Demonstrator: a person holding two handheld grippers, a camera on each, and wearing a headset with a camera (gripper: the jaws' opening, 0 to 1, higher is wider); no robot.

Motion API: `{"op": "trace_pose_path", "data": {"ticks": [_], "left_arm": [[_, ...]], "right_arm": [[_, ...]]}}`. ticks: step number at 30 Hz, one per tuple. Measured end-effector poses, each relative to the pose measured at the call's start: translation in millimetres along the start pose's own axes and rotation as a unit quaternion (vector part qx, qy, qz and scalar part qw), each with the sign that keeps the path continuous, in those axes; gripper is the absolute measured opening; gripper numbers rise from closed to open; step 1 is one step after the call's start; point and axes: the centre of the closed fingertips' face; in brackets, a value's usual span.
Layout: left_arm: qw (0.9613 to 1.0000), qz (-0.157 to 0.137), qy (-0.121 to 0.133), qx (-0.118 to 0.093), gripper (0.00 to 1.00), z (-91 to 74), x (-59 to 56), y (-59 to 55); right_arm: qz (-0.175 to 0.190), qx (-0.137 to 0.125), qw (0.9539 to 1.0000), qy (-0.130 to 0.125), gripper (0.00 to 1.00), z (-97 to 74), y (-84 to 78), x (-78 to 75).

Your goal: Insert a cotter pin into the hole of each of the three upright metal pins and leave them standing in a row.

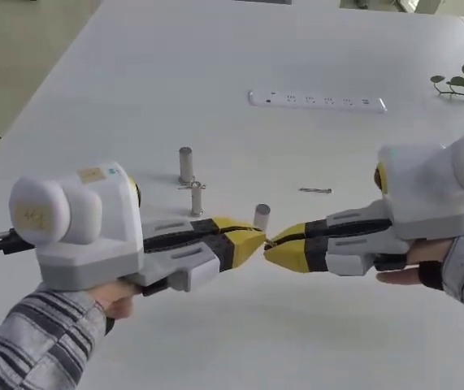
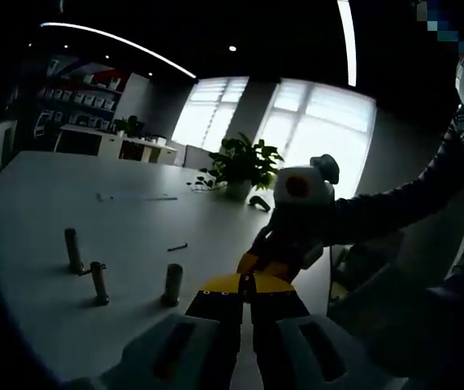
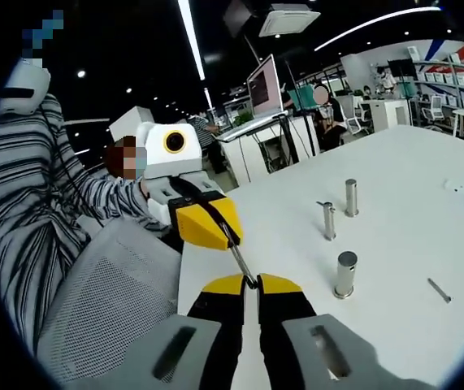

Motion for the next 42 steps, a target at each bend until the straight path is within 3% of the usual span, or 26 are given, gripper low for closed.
{"op": "trace_pose_path", "data": {"ticks": [3,9,13,14,17,21,25,28,32,34,37,38,42], "left_arm": [[1.0,-0.007,-0.003,0.001,0.0,-0.5,-0.5,-1.6],[0.9999,-0.01,-0.003,0.007,0.0,-0.8,-1.9,-7.3],[0.9998,0.01,-0.002,0.014,0.0,0.1,-0.6,-10.1],[0.9998,0.012,-0.002,0.016,0.0,0.4,-0.5,-10.8],[0.9993,0.031,0.009,0.021,0.01,0.8,3.0,-13.1],[0.9977,0.054,0.024,0.035,0.0,0.7,9.5,-18.6],[0.9958,0.071,0.044,0.038,0.06,0.1,17.3,-20.3],[0.994,0.082,0.059,0.042,0.09,0.0,23.3,-21.7],[0.9907,0.1,0.081,0.045,0.12,1.6,32.3,-24.0],[0.9885,0.115,0.095,0.029,0.13,3.3,37.1,-20.6],[0.9885,0.111,0.1,0.024,0.17,6.6,39.6,-21.9],[0.9871,0.116,0.107,0.026,0.18,7.7,42.3,-23.0],[0.9827,0.129,0.127,0.038,0.25,11.3,51.4,-28.0]], "right_arm": [[-0.011,0.015,0.9998,0.001,0.0,-1.3,-1.0,1.5],[-0.093,0.055,0.994,-0.008,0.0,-3.6,-3.8,-2.7],[-0.168,0.099,0.9807,-0.012,0.0,-4.1,-7.5,-3.8],[-0.181,0.108,0.9775,-0.015,0.0,-5.8,-8.3,-10.8],[-0.195,0.118,0.9736,-0.015,0.0,-5.4,-10.0,-14.1],[-0.229,0.139,0.9631,-0.025,0.0,-7.3,-12.3,-19.6],[-0.24,0.157,0.9572,-0.035,0.0,-11.1,-16.9,-29.9],[-0.239,0.166,0.9558,-0.044,0.0,-14.2,-19.0,-37.5],[-0.239,0.182,0.9515,-0.064,0.0,-21.1,-22.6,-57.1],[-0.239,0.191,0.9491,-0.073,0.0,-23.2,-24.6,-64.4],[-0.236,0.206,0.9457,-0.086,0.0,-26.0,-28.6,-74.2],[-0.238,0.216,0.9424,-0.093,0.0,-27.6,-30.7,-78.5],[-0.231,0.228,0.9404,-0.101,0.0,-28.8,-36.2,-87.8]]}}
Point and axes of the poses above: the centre of the closed fingertips' face, and the gripper's own axes: z roughly forward along the fingers, x roughly to its left, y roughly out of its top, and after that the axes turned 5 degrees about -x, right-handed
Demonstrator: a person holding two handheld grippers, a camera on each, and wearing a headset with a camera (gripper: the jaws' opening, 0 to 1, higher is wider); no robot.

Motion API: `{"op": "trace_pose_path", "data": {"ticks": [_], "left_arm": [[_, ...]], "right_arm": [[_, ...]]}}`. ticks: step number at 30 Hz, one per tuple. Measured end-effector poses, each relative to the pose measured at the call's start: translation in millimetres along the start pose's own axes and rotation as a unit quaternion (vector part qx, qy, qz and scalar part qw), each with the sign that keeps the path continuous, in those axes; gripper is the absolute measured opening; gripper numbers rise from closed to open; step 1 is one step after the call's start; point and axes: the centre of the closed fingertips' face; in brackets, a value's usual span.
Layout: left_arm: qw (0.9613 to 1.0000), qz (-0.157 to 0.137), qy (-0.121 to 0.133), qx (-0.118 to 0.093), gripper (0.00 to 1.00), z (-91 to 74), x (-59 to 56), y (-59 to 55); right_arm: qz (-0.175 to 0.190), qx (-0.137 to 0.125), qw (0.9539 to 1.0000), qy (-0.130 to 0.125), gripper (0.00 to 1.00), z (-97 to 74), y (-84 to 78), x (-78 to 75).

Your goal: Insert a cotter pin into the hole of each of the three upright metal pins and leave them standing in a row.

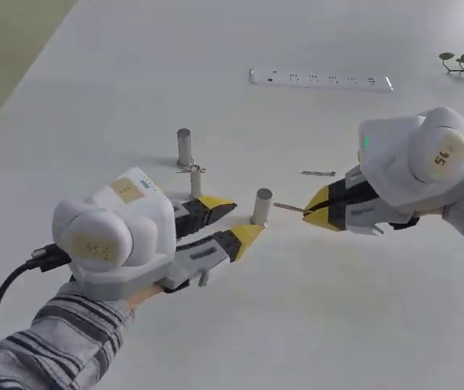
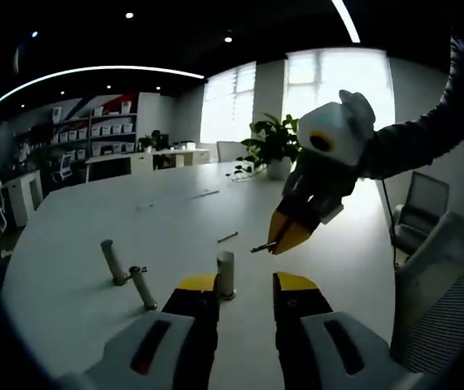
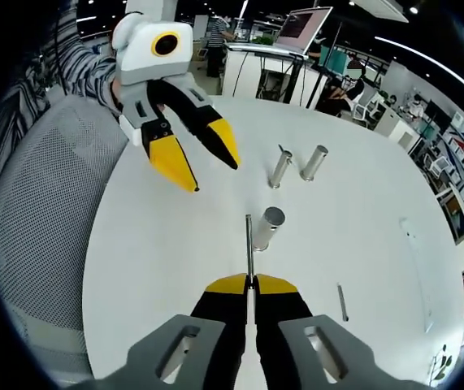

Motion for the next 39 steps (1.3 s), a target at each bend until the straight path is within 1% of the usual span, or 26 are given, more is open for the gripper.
{"op": "trace_pose_path", "data": {"ticks": [1,4,7,10,15,16,17,18,22,25,28,31,36,39], "left_arm": [[1.0,0.006,0.006,0.003,0.26,1.5,2.5,-1.5],[0.9996,0.019,0.012,0.016,0.27,7.0,4.9,-7.7],[0.9994,0.02,0.018,0.024,0.28,13.5,7.6,-12.3],[0.9987,0.029,0.025,0.034,0.28,20.7,10.2,-17.5],[0.9974,0.025,0.047,0.048,0.28,33.2,17.9,-27.0],[0.997,0.031,0.05,0.051,0.27,35.4,19.0,-29.0],[0.9959,0.036,0.056,0.061,0.27,37.8,20.9,-33.3],[0.9961,0.035,0.053,0.062,0.26,40.3,19.9,-34.9],[0.9959,0.023,0.056,0.067,0.24,48.6,19.9,-41.8],[0.996,0.013,0.06,0.064,0.24,54.0,20.8,-41.9],[0.9962,-0.001,0.066,0.056,0.21,58.9,22.6,-40.5],[0.9957,-0.01,0.072,0.056,0.19,62.2,24.6,-41.8],[0.995,-0.032,0.079,0.052,0.15,64.0,25.1,-41.9],[0.9944,-0.041,0.082,0.052,0.14,64.8,24.7,-42.9]], "right_arm": [[0.0,0.003,1.0,0.001,0.0,1.2,-1.9,-1.5],[0.001,0.009,1.0,0.001,0.0,3.7,-5.6,-5.1],[-0.001,0.014,0.9999,0.0,0.0,6.7,-8.3,-9.0],[-0.002,0.017,0.9998,0.002,0.0,10.0,-9.7,-11.8],[-0.006,0.022,0.9997,0.006,0.0,13.8,-10.8,-13.7],[-0.005,0.022,0.9997,0.008,0.0,14.4,-11.0,-13.2],[-0.006,0.023,0.9997,0.009,0.0,14.9,-11.3,-12.9],[-0.006,0.025,0.9996,0.01,0.0,15.1,-11.5,-12.8],[-0.008,0.024,0.9996,0.012,0.0,14.9,-10.2,-15.1],[-0.01,0.025,0.9996,0.011,0.0,14.5,-9.6,-18.2],[-0.012,0.027,0.9995,0.012,0.0,14.9,-10.0,-18.9],[-0.013,0.029,0.9994,0.014,0.0,16.5,-11.9,-20.9],[-0.015,0.029,0.9993,0.015,0.0,18.0,-9.9,-20.7],[-0.023,0.034,0.9991,0.012,0.0,18.9,-8.3,-21.5]]}}
Point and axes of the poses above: the centre of the closed fingertips' face, and the gripper's own axes: z roughly forward along the fingers, x roughly to its left, y roughly out of its top, and after that the axes turned 5 degrees about -x, right-handed
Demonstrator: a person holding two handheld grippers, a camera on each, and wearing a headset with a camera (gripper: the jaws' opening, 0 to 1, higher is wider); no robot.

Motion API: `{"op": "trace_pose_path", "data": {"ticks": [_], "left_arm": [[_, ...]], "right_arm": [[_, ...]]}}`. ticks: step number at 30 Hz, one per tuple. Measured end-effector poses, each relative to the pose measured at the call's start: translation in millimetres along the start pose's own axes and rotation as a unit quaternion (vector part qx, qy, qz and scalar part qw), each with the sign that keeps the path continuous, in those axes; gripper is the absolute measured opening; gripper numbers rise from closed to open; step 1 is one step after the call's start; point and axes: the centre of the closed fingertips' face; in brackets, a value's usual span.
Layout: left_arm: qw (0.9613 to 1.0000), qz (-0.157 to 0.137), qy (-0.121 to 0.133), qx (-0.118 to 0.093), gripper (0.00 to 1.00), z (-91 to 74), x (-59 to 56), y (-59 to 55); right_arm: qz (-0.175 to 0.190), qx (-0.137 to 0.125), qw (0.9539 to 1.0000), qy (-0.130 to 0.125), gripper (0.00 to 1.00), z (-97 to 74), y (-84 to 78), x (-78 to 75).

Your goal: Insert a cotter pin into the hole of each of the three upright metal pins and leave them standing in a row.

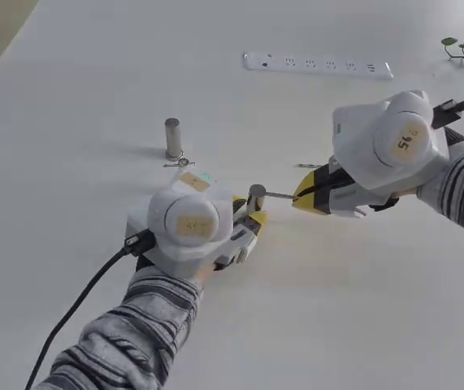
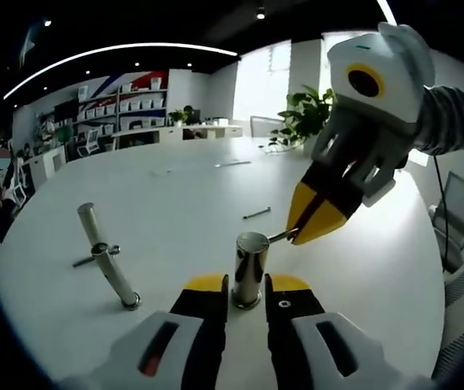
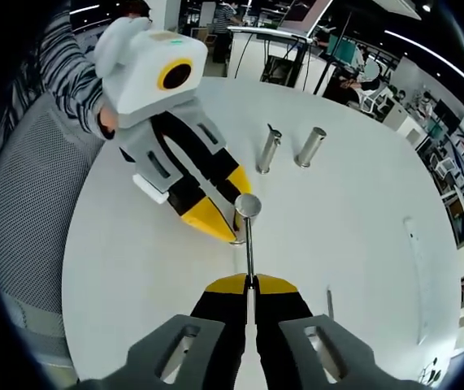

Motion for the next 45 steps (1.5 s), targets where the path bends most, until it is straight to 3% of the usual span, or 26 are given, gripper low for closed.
{"op": "trace_pose_path", "data": {"ticks": [9,20,36,45], "left_arm": [[0.9998,-0.004,0.017,-0.001,0.1,0.6,-0.1,0.4],[0.9999,0.011,0.003,0.002,0.1,1.5,0.0,0.7],[0.9999,0.009,0.006,-0.003,0.1,2.1,0.0,-0.6],[0.9999,0.007,0.007,-0.005,0.1,2.1,0.0,-1.0]], "right_arm": [[-0.014,0.01,0.9998,0.0,0.0,-0.3,3.9,0.9],[-0.016,0.003,0.9999,0.004,0.0,1.6,11.8,0.9],[-0.033,-0.003,0.9994,0.004,0.0,10.7,21.9,0.8],[-0.023,-0.009,0.9997,-0.003,0.0,13.0,24.2,-0.7]]}}
Point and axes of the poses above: the centre of the closed fingertips' face, and the gripper's own axes: z roughly forward along the fingers, x roughly to its left, y roughly out of its top, and after that the axes turned 5 degrees about -x, right-handed
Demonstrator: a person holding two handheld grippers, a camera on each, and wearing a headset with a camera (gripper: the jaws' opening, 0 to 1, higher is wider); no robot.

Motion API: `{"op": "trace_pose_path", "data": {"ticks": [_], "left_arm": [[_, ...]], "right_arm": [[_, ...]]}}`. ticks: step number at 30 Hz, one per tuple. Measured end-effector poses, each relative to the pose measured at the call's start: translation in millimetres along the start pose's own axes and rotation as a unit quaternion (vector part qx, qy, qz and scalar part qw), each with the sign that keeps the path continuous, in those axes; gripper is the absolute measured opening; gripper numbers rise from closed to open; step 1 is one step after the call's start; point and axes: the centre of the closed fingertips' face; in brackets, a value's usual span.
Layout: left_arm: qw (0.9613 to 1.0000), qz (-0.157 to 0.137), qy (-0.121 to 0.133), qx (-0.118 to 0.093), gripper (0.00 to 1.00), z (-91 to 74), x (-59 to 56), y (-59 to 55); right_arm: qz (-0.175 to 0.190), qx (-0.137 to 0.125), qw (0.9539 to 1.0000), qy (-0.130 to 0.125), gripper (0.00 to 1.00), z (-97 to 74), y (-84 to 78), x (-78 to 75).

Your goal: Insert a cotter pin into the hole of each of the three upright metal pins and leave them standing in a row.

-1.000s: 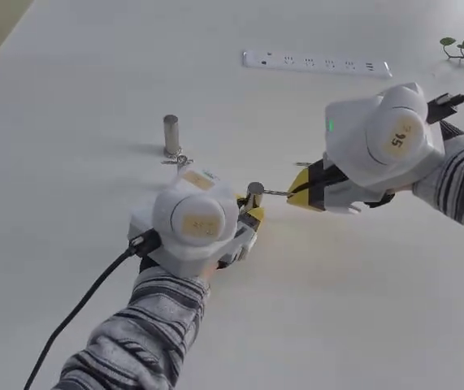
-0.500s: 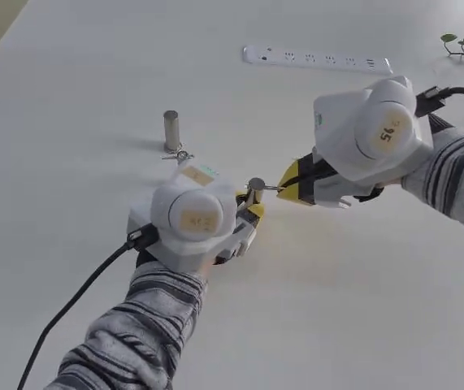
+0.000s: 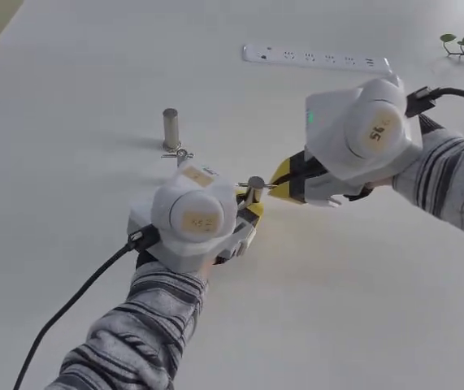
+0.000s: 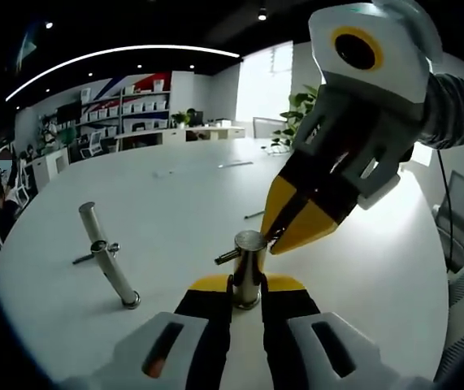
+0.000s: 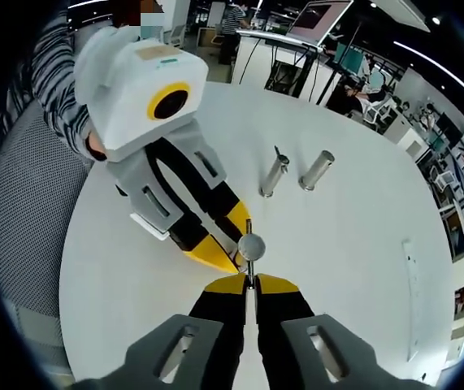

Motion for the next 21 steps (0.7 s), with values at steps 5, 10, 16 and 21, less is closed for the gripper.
{"op": "trace_pose_path", "data": {"ticks": [5,10,16,21], "left_arm": [[1.0,-0.001,0.0,0.0,0.1,-0.1,0.0,0.0],[1.0,0.0,0.0,0.0,0.1,0.0,0.0,-0.1],[1.0,-0.004,0.001,0.0,0.1,0.4,0.1,-0.4],[1.0,-0.004,0.001,0.0,0.1,0.3,-0.2,-0.5]], "right_arm": [[0.016,-0.007,0.9998,-0.006,0.06,-5.5,2.8,-0.5],[0.027,-0.008,0.9996,-0.009,0.04,-11.7,-0.9,-0.7],[0.031,-0.008,0.9994,-0.011,0.0,-11.9,-1.1,-0.2],[0.024,-0.007,0.9996,-0.01,0.0,-8.6,2.2,2.1]]}}
Point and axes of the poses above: the centre of the closed fingertips' face, and the gripper's own axes: z roughly forward along the fingers, x roughly to its left, y roughly out of its top, and after that the axes turned 5 degrees about -x, right-handed
